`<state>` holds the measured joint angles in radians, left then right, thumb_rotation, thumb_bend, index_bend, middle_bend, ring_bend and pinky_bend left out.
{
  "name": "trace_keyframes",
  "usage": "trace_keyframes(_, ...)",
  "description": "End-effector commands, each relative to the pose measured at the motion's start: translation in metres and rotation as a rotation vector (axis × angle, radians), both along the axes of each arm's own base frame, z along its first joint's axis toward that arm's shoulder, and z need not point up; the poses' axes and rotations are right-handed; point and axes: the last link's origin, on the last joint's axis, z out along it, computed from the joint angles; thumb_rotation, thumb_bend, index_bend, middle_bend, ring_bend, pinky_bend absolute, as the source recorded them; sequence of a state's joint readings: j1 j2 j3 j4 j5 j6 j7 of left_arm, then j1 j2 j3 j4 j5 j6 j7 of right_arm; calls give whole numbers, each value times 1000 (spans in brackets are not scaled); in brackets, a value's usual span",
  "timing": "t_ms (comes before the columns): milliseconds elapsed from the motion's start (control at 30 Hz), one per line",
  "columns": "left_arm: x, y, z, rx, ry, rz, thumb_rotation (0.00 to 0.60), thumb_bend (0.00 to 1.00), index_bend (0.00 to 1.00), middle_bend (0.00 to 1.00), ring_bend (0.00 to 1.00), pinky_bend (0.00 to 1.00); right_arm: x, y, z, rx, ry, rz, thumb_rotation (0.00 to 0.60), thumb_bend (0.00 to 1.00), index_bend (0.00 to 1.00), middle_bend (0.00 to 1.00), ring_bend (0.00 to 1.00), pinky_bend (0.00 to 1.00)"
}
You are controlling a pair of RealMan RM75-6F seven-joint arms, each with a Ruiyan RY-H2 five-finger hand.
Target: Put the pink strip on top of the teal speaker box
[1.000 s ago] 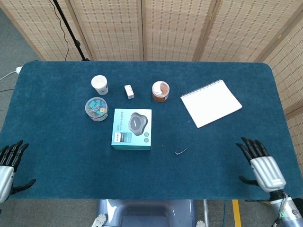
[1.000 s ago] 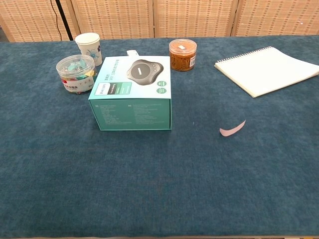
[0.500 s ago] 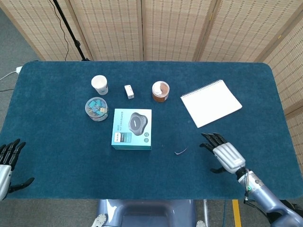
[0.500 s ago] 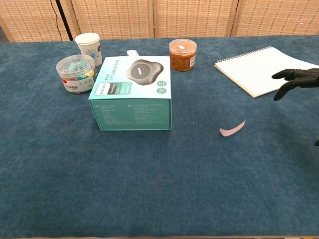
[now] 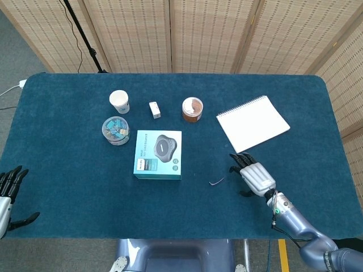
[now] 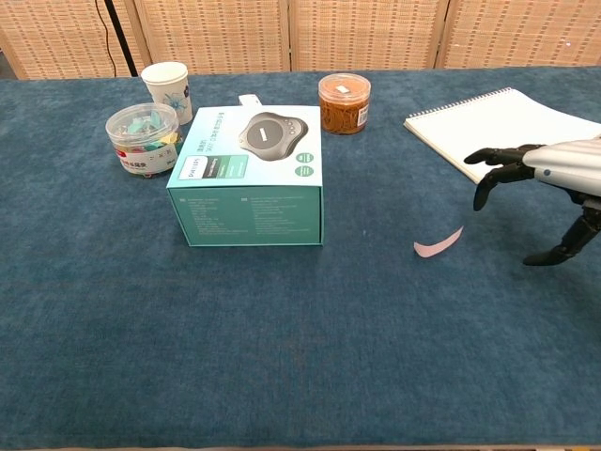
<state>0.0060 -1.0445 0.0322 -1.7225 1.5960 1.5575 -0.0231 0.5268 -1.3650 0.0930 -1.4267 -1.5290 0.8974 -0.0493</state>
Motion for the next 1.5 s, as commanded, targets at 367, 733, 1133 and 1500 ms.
trace_keyframes(367,-1,1,2,9,-11,8,600,0,0,0,0,0,10,-10,-20,8,-50,-14,600,415,343,0,0,0)
trace_keyframes(733,-1,1,3,15,-19,10,600,0,0,0,0,0,12,-13,-32,52,-70,-52,600,427,383,0,0,0)
trace_keyframes(1133,-2,0,5,18,-26,10,600,0,0,0,0,0,12,-14,-38,52,-79,-54,600,426,448,0,0,0)
trace_keyframes(1500,-2,0,5,19,-31,12,600,0,0,0,0,0,12,-15,-44,47,-72,-53,600,474,494,0,0,0)
